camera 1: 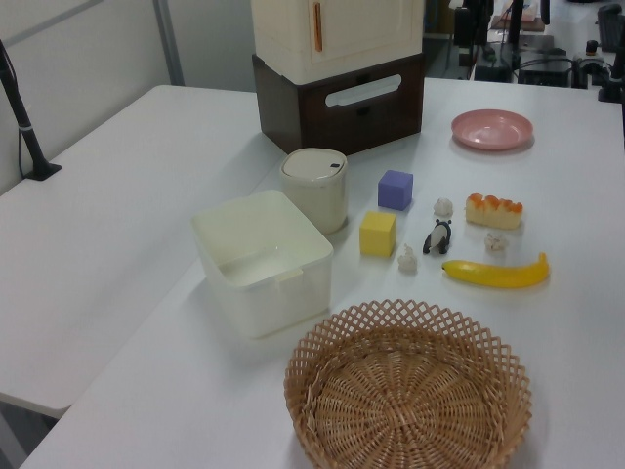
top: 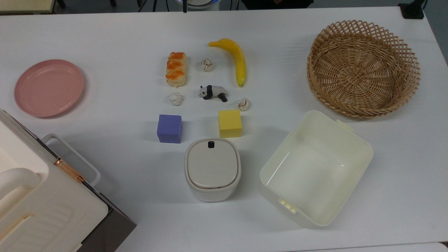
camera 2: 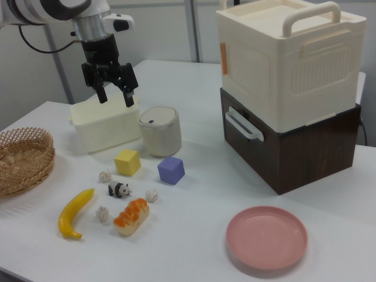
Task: Put the bread in the basket
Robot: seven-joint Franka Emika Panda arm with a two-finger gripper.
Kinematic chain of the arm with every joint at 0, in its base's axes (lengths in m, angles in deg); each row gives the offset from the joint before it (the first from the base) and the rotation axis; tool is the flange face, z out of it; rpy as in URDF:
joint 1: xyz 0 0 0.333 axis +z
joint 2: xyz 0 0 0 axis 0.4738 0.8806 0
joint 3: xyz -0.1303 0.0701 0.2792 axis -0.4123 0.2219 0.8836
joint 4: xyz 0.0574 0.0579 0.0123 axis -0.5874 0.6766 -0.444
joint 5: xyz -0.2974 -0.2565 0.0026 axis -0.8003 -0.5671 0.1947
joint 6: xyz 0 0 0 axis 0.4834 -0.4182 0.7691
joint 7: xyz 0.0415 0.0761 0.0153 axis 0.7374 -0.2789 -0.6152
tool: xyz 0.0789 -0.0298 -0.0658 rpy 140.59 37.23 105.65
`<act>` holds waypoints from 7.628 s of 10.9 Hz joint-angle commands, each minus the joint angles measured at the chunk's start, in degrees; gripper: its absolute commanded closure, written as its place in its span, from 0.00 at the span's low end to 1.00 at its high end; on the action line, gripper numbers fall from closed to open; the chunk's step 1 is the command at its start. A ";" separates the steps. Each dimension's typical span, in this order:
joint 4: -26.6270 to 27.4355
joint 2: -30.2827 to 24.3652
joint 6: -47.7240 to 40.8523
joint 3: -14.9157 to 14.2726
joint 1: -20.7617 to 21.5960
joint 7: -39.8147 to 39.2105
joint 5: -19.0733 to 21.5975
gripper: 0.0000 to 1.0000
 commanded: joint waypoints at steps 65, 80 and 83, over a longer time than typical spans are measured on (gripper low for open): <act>25.22 12.81 17.31 -0.23 0.06 0.51 -3.91 0.51; 6.15 10.42 23.53 0.91 39.76 32.14 -3.29 0.52; 6.23 10.51 26.09 0.83 42.86 34.08 -3.29 0.26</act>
